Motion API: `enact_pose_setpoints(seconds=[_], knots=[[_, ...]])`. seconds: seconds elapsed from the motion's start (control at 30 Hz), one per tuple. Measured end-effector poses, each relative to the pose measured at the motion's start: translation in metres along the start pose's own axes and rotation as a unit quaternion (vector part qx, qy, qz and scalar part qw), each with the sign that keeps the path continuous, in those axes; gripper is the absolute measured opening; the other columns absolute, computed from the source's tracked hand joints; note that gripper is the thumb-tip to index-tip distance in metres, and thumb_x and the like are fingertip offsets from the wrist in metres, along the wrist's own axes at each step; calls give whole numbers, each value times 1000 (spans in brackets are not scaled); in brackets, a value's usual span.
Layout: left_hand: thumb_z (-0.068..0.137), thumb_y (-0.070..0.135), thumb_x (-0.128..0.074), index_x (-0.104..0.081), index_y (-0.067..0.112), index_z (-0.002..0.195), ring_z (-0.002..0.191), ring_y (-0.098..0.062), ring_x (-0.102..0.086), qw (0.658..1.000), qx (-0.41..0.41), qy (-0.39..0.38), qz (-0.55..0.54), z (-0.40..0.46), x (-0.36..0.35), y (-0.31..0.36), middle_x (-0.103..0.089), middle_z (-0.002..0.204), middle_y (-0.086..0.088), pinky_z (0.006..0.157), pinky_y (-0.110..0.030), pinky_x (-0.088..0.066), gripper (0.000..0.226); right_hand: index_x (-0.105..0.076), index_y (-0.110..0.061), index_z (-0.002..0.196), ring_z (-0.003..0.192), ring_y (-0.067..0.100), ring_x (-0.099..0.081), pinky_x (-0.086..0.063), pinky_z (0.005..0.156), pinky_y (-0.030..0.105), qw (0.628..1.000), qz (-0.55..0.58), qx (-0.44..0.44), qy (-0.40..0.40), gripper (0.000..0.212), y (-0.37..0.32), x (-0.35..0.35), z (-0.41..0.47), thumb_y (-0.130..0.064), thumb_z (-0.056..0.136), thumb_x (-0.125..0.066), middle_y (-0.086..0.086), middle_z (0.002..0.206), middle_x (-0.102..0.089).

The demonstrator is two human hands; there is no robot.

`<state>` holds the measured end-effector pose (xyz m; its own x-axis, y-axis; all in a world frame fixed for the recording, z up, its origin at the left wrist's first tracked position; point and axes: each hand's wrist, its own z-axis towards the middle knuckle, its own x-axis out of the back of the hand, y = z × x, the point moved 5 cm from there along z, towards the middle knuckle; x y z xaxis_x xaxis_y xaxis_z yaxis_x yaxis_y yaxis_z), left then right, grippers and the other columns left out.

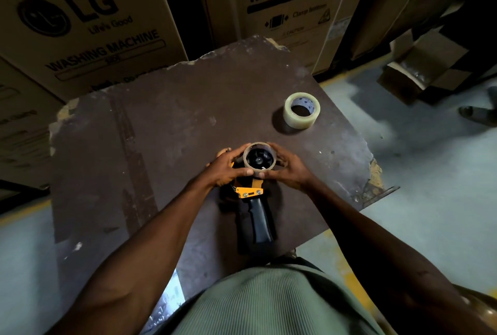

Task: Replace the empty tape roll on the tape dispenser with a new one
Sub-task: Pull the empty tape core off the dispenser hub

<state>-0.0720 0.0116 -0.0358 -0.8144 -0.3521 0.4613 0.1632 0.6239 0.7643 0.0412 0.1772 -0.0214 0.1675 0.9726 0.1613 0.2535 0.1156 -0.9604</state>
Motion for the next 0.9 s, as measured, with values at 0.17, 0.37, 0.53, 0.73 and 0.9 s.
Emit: enact_pose_setpoints(seconds=[0.17,0.37,0.53,0.73,0.9], knots=[[83,33,-78,-33,34,153,151,-33,-19,1000,-6,-10,-28,0,0,3,-33,154,-21,122,-51,-24,83,-62,-31,126,112,-3,-67,-51,88,11,1000,-11,-15,-6,67,-4,2,-1,1,73,-88,-21,116,-74],[83,25,-79,-34,30,153,146,-26,-34,997,-22,-24,-73,-5,1,9,-44,144,-9,123,-43,-25,83,-62,-24,128,115,5,-68,-53,92,18,1000,13,-13,-9,67,-3,3,0,5,73,-87,-10,120,-74],[82,21,-80,-37,29,151,139,-14,-42,994,-38,-36,-92,-6,2,12,-52,138,7,122,-45,-28,82,-67,-41,120,115,4,-68,-53,89,15,1000,13,-8,-24,68,-10,1,-3,0,71,-89,-17,121,-74],[77,33,-81,-40,34,148,131,2,-50,992,-42,-44,-108,-9,2,15,-54,138,10,118,-42,-36,83,-63,-28,132,122,16,-66,-55,102,35,1000,1,-22,-4,73,-6,6,-3,-12,68,-95,-3,129,-71],[80,24,-80,-36,29,151,140,-14,-46,987,-60,-51,-142,-11,1,20,-50,150,-1,119,-46,-34,83,-53,-17,139,118,1,-64,-57,99,32,999,-9,-25,26,81,-5,9,-3,-4,70,-92,-8,131,-65]])
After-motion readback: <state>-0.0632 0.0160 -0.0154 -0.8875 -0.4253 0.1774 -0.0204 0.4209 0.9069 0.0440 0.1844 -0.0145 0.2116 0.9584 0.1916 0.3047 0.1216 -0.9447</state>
